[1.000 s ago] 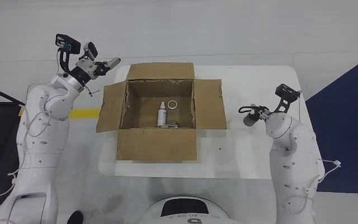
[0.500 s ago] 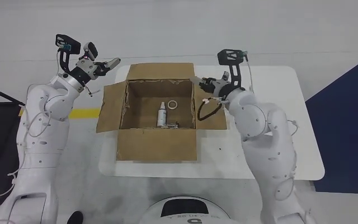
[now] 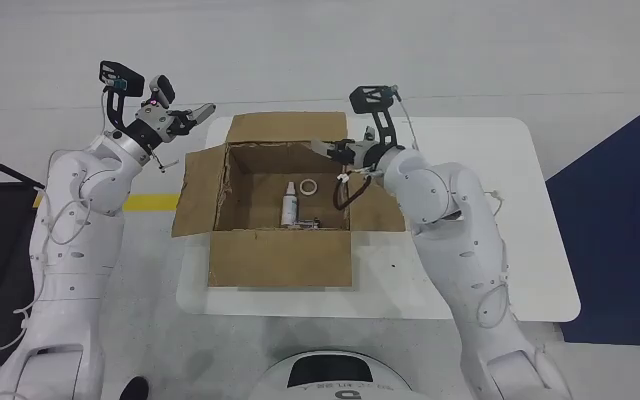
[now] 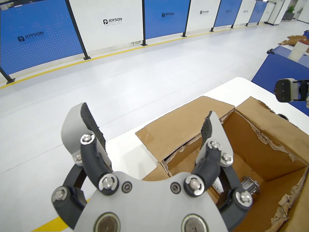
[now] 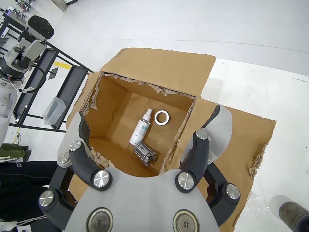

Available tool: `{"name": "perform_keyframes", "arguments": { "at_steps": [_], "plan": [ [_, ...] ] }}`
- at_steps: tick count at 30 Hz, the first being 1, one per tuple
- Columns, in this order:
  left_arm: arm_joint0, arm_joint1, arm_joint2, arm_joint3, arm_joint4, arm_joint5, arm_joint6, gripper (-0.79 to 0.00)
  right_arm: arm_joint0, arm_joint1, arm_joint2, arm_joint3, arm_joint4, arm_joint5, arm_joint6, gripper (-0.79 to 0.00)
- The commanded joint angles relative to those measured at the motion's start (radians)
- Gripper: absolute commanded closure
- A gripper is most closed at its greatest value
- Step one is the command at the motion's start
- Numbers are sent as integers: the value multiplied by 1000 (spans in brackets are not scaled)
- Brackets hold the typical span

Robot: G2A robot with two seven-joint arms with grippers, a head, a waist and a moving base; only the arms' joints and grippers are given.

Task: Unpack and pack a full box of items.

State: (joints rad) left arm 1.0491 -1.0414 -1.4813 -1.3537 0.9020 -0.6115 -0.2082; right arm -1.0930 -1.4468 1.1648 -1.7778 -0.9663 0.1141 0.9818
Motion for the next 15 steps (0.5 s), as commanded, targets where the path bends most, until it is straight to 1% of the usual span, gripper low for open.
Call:
{"name": "perform_keyframes", "arguments": {
  "at_steps": [1, 5, 6, 7, 8, 9, 10, 12, 13, 15],
  "plan": [
    [0, 0, 0, 0, 0, 0, 0, -785, 31, -7, -64, 40, 58, -71, 10, -785],
    [0, 0, 0, 0, 0, 0, 0, -785, 102, -21, -146, 131, 121, -110, 45, -785],
    [0, 0, 0, 0, 0, 0, 0, -785, 118, -25, -166, 161, 128, -112, 53, -723],
    [0, 0, 0, 0, 0, 0, 0, -785, 136, -29, -182, 193, 127, -102, 55, -693],
    [0, 0, 0, 0, 0, 0, 0, -785, 156, -33, -201, 233, 109, -78, 60, -668],
    [0, 0, 0, 0, 0, 0, 0, -785, 176, -38, -223, 273, 88, -49, 66, -613],
    [0, 0, 0, 0, 0, 0, 0, -785, 197, -44, -242, 309, 66, -15, 62, -597],
    [0, 0, 0, 0, 0, 0, 0, -785, 231, -57, -285, 384, 8, 78, 53, -631],
    [0, 0, 0, 0, 0, 0, 0, -785, 246, -64, -314, 414, -30, 118, 51, -634],
    [0, 0, 0, 0, 0, 0, 0, -785, 261, -79, -352, 454, -21, 147, 52, -610]
  ]
}}
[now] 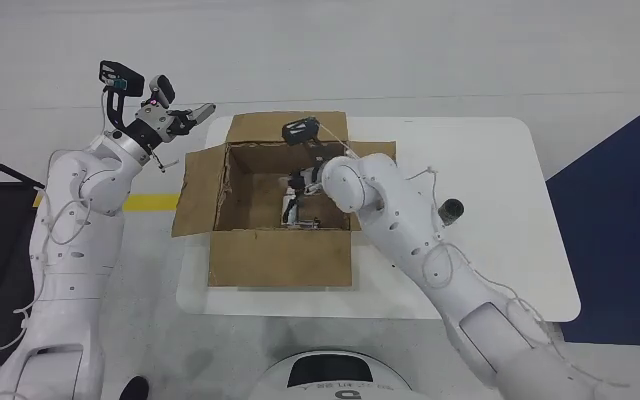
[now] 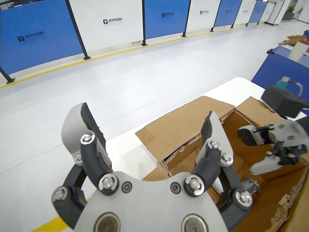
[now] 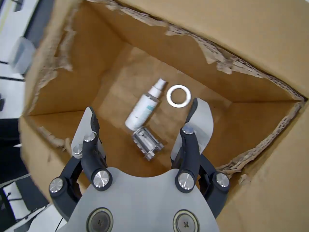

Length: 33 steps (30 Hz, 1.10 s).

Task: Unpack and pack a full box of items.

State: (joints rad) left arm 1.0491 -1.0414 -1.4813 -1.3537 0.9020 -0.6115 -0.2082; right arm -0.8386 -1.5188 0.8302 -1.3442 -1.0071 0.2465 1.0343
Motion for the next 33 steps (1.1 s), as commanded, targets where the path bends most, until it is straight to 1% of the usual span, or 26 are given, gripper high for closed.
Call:
{"name": "perform_keyframes", "arguments": {
  "at_steps": [1, 4, 5, 6, 10, 14, 22, 26, 28, 30, 33],
  "plan": [
    [0, 0, 0, 0, 0, 0, 0, -785, 13, -12, -26, 48, 26, 25, -2, -573],
    [0, 0, 0, 0, 0, 0, 0, -785, 36, -25, -48, 116, 29, 52, 10, -480],
    [0, 0, 0, 0, 0, 0, 0, -785, 44, -29, -50, 135, 40, 61, 16, -388],
    [0, 0, 0, 0, 0, 0, 0, -785, 50, -33, -51, 157, 46, 75, 19, -366],
    [0, 0, 0, 0, 0, 0, 0, -785, 73, -50, -78, 230, 28, 114, -1, -351],
    [0, 0, 0, 0, 0, 0, 0, -785, 94, -70, -112, 304, 4, 142, -47, -329],
    [0, 0, 0, 0, 0, 0, 0, -785, 137, -115, -169, 419, -7, 135, -119, -280],
    [0, 0, 0, 0, 0, 0, 0, -785, 153, -136, -193, 472, -26, 139, -159, -225],
    [0, 0, 0, 0, 0, 0, 0, -785, 159, -148, -204, 501, -24, 140, -161, -219],
    [0, 0, 0, 0, 0, 0, 0, -785, 171, -160, -214, 532, -23, 135, -158, -231],
    [0, 0, 0, 0, 0, 0, 0, -785, 185, -177, -228, 575, -27, 138, -158, -219]
  ]
}}
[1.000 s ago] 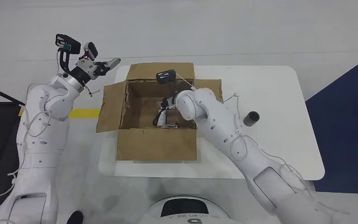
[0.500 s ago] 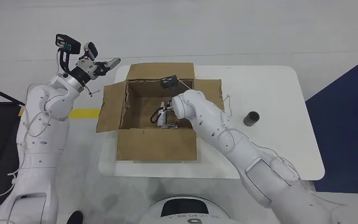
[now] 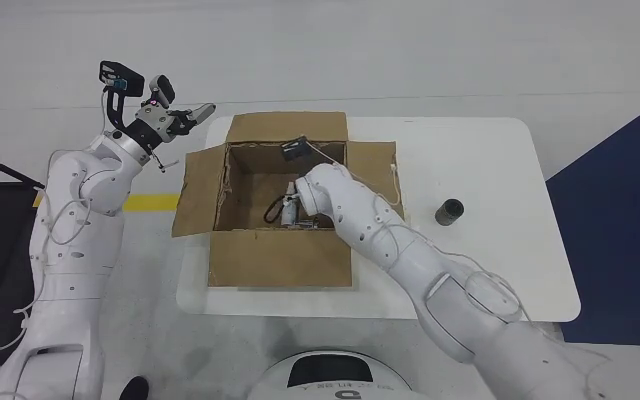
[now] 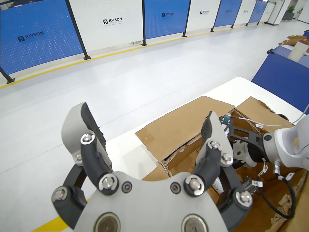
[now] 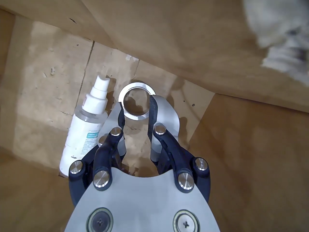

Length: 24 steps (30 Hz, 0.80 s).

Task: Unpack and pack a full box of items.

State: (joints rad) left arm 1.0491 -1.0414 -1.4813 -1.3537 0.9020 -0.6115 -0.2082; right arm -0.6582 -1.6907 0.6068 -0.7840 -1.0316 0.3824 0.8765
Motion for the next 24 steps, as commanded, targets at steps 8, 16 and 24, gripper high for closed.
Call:
{"name": "perform_keyframes", "arguments": {
  "at_steps": [8, 16, 24],
  "plan": [
    [0, 0, 0, 0, 0, 0, 0, -785, 39, -52, -43, 118, -24, 5, 32, -215],
    [0, 0, 0, 0, 0, 0, 0, -785, 63, -92, -53, 190, -17, -13, 24, 0],
    [0, 0, 0, 0, 0, 0, 0, -785, 75, -97, -15, 165, -15, 12, -26, 0]
  ]
}}
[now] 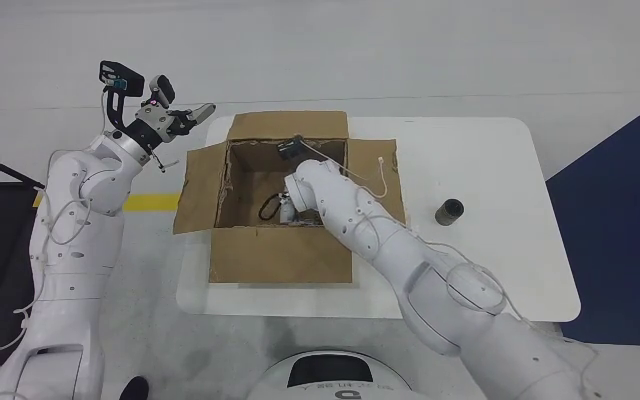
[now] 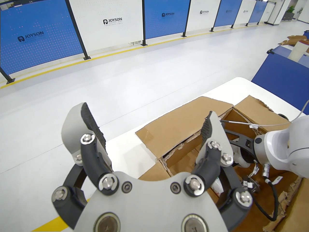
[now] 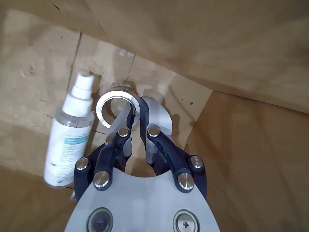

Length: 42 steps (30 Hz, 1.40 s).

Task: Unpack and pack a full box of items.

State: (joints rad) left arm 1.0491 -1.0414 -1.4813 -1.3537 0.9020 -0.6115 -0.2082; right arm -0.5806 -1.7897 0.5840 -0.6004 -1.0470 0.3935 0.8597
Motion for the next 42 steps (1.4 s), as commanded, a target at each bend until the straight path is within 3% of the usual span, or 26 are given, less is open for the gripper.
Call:
{"name": "perform_keyframes", "arguments": {
  "at_steps": [1, 8, 17, 23, 28, 36, 42],
  "plan": [
    [0, 0, 0, 0, 0, 0, 0, -785, -9, 7, 21, -43, 7, -6, -23, 0],
    [0, 0, 0, 0, 0, 0, 0, -785, -101, 84, 129, -305, -69, -24, -9, 0],
    [0, 0, 0, 0, 0, 0, 0, -785, -377, 205, 331, -852, -249, -156, 155, 0],
    [0, 0, 0, 0, 0, 0, 0, -785, -558, 250, 485, -1158, -283, -227, 112, 0],
    [0, 0, 0, 0, 0, 0, 0, -785, -690, 273, 632, -1296, -322, -171, 24, 0],
    [0, 0, 0, 0, 0, 0, 0, -785, -906, 293, 865, -1468, -363, 0, -35, 0],
    [0, 0, 0, 0, 0, 0, 0, -785, -1003, 296, 1065, -1456, -272, 128, -98, 0]
  ]
}}
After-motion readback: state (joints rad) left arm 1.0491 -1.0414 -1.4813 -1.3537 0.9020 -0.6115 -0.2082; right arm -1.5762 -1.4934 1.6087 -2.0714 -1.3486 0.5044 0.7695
